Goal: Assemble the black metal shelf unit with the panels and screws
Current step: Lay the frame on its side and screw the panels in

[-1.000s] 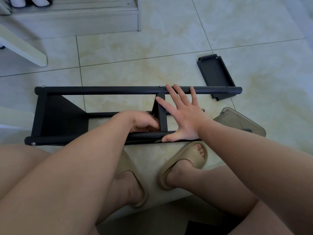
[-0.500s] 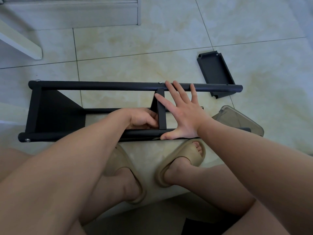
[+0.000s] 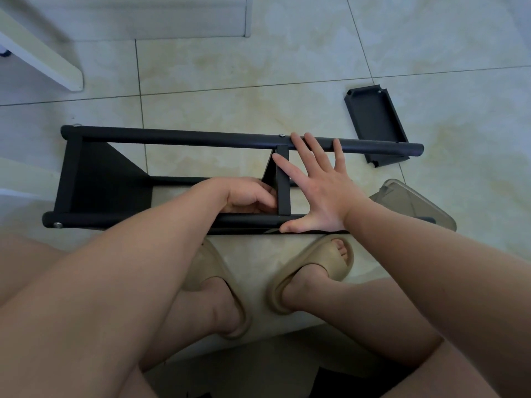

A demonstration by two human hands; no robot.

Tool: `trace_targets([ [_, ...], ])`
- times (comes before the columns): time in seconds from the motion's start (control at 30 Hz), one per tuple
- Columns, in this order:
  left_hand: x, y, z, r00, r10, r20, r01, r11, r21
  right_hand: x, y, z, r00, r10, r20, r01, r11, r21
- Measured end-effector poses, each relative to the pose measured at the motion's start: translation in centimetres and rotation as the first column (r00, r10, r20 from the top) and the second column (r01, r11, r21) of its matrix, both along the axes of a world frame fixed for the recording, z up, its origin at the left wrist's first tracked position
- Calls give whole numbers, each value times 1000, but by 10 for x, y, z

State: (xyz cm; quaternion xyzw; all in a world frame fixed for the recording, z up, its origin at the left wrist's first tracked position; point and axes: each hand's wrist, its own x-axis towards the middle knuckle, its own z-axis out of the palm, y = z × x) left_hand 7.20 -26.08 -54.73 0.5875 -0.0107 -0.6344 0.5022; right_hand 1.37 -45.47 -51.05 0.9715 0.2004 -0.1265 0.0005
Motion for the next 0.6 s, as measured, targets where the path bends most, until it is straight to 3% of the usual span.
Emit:
trace_targets([
  [0.07,0,1,0,999,-29,-46,30,1000,1,0,0,0,1000,1,2,-1,1000,0],
  [0.6,1,-3,-3,999,-28,31,28,1000,-12,0,0,1,1000,3,-28,-3,1000,-5],
])
